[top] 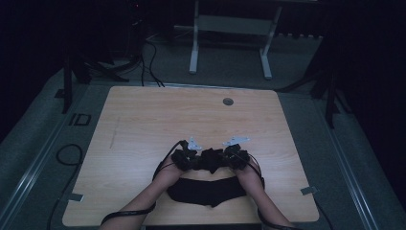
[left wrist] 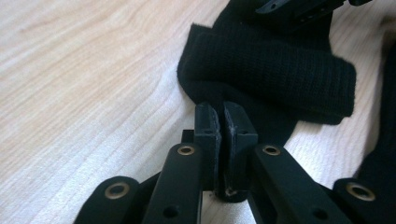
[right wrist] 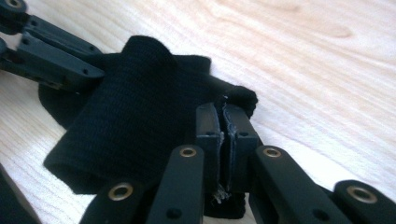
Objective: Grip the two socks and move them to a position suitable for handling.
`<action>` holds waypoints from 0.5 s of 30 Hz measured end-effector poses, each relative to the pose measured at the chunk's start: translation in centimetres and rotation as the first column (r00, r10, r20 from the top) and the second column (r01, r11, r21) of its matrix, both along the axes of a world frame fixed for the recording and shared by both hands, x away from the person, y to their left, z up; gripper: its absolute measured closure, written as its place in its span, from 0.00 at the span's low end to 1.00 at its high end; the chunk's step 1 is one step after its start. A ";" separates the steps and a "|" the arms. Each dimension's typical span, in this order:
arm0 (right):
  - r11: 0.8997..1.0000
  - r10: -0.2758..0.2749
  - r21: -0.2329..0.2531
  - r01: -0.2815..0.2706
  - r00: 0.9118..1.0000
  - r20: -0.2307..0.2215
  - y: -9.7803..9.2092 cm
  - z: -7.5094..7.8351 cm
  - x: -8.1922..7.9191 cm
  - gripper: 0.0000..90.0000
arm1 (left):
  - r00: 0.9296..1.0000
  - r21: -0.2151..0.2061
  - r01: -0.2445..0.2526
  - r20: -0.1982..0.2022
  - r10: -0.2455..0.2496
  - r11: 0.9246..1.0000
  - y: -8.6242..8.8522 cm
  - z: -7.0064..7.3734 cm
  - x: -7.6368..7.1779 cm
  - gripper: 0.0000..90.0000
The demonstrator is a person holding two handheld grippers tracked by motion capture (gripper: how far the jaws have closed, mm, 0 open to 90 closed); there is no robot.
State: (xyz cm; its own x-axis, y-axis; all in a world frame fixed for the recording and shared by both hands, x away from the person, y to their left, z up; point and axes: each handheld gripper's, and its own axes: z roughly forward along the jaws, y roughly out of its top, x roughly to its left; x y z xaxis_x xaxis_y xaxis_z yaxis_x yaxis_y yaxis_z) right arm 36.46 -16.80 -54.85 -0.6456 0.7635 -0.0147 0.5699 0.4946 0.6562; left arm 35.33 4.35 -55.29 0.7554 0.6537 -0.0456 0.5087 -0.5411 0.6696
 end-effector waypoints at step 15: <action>0.984 -0.075 0.170 0.055 0.991 0.108 -4.8 7.3 -0.8 0.96 | 0.995 -0.077 -0.055 0.082 0.061 0.995 8.0 7.6 -1.9 0.96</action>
